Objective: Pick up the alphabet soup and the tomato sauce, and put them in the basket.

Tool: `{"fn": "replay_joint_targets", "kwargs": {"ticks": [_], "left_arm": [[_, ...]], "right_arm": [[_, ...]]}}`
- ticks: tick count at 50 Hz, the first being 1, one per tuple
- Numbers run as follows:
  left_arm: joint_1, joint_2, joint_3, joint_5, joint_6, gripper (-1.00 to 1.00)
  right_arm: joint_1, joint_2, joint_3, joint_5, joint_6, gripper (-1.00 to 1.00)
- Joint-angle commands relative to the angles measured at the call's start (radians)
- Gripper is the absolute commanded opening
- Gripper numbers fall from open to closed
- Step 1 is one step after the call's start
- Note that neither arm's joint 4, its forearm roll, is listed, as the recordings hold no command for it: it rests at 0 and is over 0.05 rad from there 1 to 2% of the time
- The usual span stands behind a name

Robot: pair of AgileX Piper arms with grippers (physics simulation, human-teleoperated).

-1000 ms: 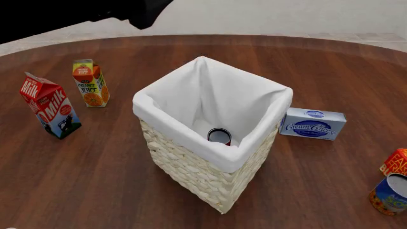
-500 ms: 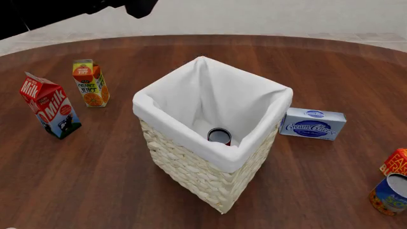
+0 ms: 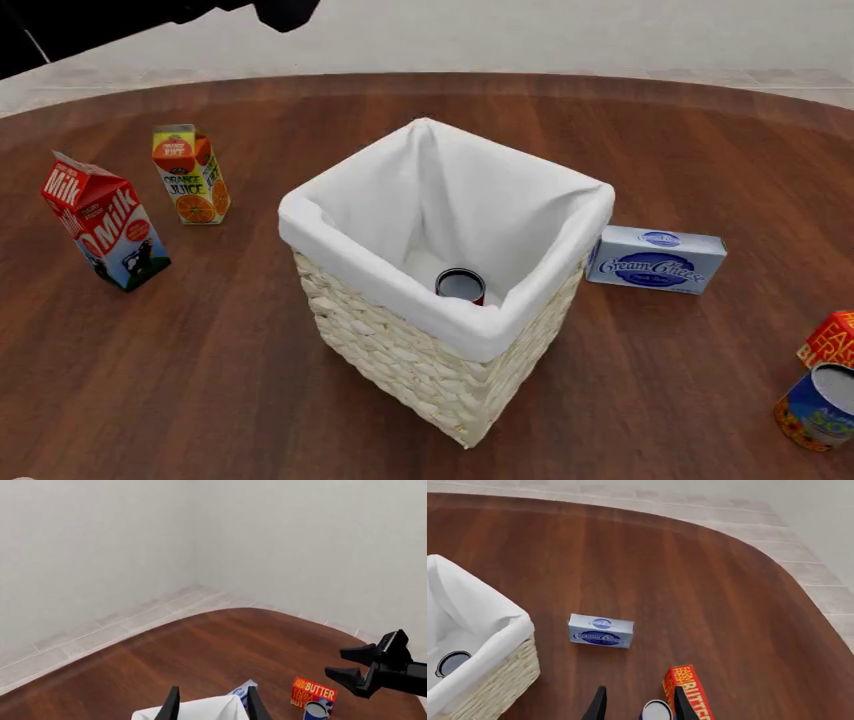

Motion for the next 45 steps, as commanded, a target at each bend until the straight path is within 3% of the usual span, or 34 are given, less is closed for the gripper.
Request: {"fn": "replay_joint_targets", "kwargs": {"ticks": [1, 13, 27, 45], "left_arm": [[0.001, -0.018, 0.023, -0.035, 0.000, 1.00], [-0.013, -0.020, 0.064, -0.074, -0.022, 1.00], [-0.014, -0.010, 0.083, -0.092, -0.031, 1.00], [0.002, -0.037, 0.052, -0.100, -0.069, 1.00]], "right_arm": [[-0.072, 0.008, -0.001, 0.066, 0.006, 1.00], [-0.109, -0.008, 0.024, 0.111, 0.035, 1.00], [-0.093, 0.004, 0.072, 0.112, 0.064, 1.00], [-0.110, -0.048, 0.141, 0.143, 0.113, 1.00]]}}
